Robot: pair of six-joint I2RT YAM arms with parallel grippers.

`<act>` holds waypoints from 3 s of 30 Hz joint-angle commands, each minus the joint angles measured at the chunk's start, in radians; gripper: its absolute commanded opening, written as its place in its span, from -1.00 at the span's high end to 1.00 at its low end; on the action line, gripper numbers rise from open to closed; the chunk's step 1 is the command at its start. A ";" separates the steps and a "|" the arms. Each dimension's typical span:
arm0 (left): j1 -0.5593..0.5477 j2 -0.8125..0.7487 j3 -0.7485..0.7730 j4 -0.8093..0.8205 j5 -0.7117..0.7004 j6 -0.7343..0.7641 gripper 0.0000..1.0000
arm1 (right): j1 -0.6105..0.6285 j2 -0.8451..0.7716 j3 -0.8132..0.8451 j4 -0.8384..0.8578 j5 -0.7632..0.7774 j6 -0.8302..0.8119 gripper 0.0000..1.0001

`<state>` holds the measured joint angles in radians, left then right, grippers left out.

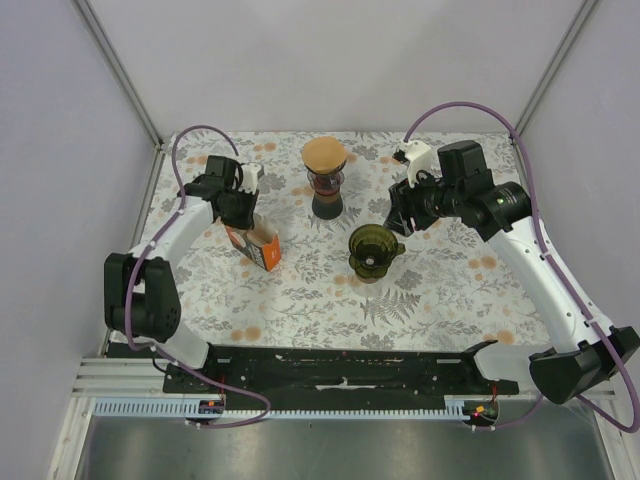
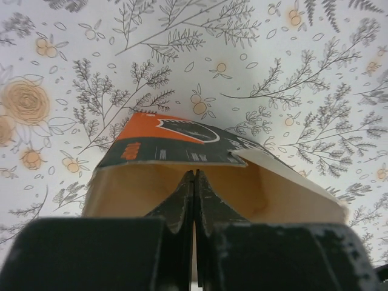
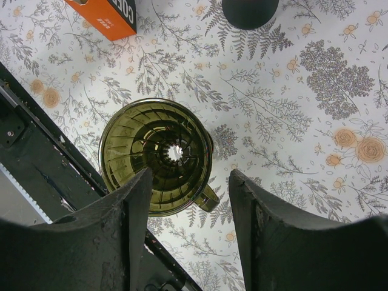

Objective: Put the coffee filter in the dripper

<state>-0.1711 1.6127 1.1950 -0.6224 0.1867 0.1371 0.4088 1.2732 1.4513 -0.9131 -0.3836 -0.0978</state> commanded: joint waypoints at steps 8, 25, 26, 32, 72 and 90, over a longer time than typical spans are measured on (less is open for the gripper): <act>0.008 -0.188 0.155 -0.097 0.014 0.030 0.96 | 0.012 -0.040 0.024 0.017 0.006 0.001 -0.21; 0.007 -0.307 0.523 -0.336 0.459 0.038 0.96 | 0.306 0.049 0.240 0.195 -0.023 -0.143 -0.27; 0.002 -0.316 0.540 -0.356 0.491 0.053 0.96 | 0.324 0.063 0.251 0.216 -0.044 -0.155 -0.29; -0.030 -0.349 0.595 -0.453 0.629 0.139 0.96 | 0.419 0.159 0.325 0.324 -0.115 -0.204 -0.52; -0.079 -0.438 0.519 -0.691 0.766 0.429 -0.02 | 0.433 0.077 0.231 0.335 -0.264 -0.045 1.00; -0.116 -0.445 0.422 -0.614 0.771 0.351 0.48 | 0.433 0.115 0.271 0.335 -0.293 -0.028 1.00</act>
<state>-0.2794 1.1717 1.6112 -1.2980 0.9470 0.5140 0.8421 1.3964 1.6764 -0.5953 -0.6727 -0.1383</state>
